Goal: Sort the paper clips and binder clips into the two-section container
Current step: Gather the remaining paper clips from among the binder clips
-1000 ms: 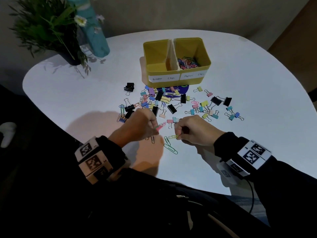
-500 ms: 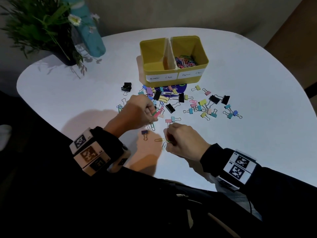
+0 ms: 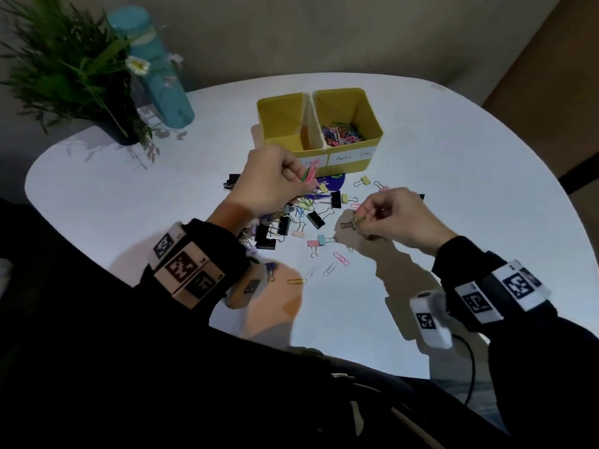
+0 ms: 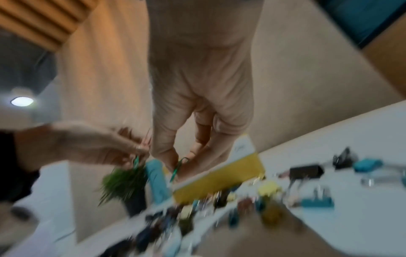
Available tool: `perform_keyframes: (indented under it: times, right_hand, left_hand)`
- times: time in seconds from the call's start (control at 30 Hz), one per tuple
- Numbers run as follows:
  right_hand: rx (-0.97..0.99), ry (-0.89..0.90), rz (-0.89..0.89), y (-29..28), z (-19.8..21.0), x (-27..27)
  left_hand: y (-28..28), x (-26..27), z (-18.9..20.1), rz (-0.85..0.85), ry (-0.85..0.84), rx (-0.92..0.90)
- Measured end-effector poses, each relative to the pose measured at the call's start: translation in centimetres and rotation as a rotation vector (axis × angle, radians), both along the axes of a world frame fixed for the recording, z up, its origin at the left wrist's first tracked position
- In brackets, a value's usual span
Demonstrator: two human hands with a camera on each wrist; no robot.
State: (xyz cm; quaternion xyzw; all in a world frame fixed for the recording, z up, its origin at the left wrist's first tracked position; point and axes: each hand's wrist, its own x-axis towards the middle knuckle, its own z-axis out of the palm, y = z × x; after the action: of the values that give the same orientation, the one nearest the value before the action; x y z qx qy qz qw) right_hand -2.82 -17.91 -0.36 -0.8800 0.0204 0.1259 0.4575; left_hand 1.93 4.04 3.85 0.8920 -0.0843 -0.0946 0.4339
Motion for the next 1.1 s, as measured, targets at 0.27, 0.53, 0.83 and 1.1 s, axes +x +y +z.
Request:
perform_keyframes:
  times: [0.27,0.53,0.83,1.1]
  right_hand:
    - [0.136,-0.284,-0.295,-3.5,3.9,3.4]
    - [0.142,-0.444,-0.38,-2.2,4.5,8.4]
    - [-0.369,-0.483,-0.211,0.0,3.0,11.0]
    - [-0.272,-0.393,0.024,0.7,-0.6,0.9]
  left_hand:
    - [-6.1,5.9,3.0,0.076,-0.186,-0.135]
    - [-8.2,9.9,1.6,0.005,-0.241,0.148]
    - [-1.3,4.7,1.1,0.053,-0.311,-0.094]
    - [2.3,-1.6,-3.9,-0.089,-0.275,-0.057]
